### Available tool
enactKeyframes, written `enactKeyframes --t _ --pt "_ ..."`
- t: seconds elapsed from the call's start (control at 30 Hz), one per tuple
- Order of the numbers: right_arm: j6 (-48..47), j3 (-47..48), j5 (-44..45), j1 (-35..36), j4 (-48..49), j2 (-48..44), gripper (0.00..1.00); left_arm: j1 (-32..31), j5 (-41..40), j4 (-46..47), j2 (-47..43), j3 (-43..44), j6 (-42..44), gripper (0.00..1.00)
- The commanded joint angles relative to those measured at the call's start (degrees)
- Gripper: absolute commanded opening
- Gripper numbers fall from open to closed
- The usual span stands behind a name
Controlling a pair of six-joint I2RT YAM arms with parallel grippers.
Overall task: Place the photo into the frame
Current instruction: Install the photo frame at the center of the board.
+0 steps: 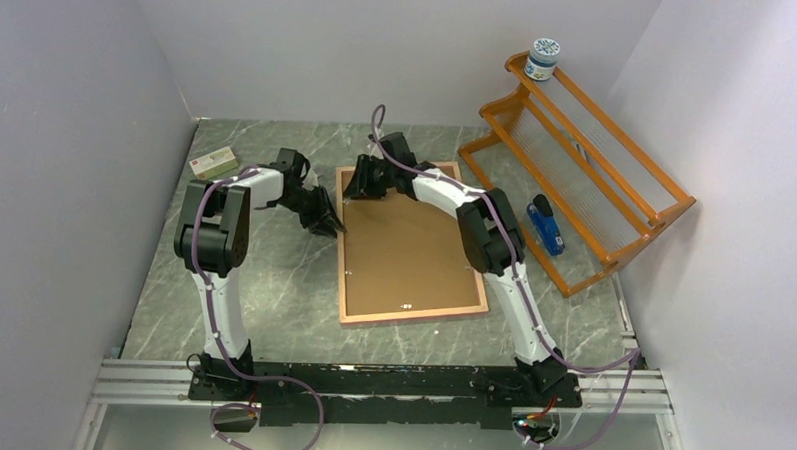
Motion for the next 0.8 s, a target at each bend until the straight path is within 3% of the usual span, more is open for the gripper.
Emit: enactKeyframes --t 0.0,0.23,0.43,0.63,0.77 --pt "-0.2 -2.85 7.28 -1.85 -5.13 -12.85 0.37 -0.28 -9.66 -6.28 -2.17 -1.15 2.23 0.3" --pt "-3.92 -16.27 16.98 -5.79 -10.51 -29.65 0.48 -0.28 -11.71 -5.58 -10.93 -2.41 3.24 0.38" --pt "-6.89 -26.84 33.2 -10.77 -17.82 -41.58 0.69 -0.23 -15.27 -4.23 -18.08 -5.46 2.38 0.47" --pt "-6.37 -35.91 43.64 -14.3 -22.06 -48.57 0.92 0.07 -17.41 -2.88 -22.82 -9.85 0.88 0.66" --pt "-5.25 -40.38 46.2 -17.07 -23.44 -50.93 0.96 0.25 -18.52 -1.6 -23.9 -11.81 -0.37 0.76"
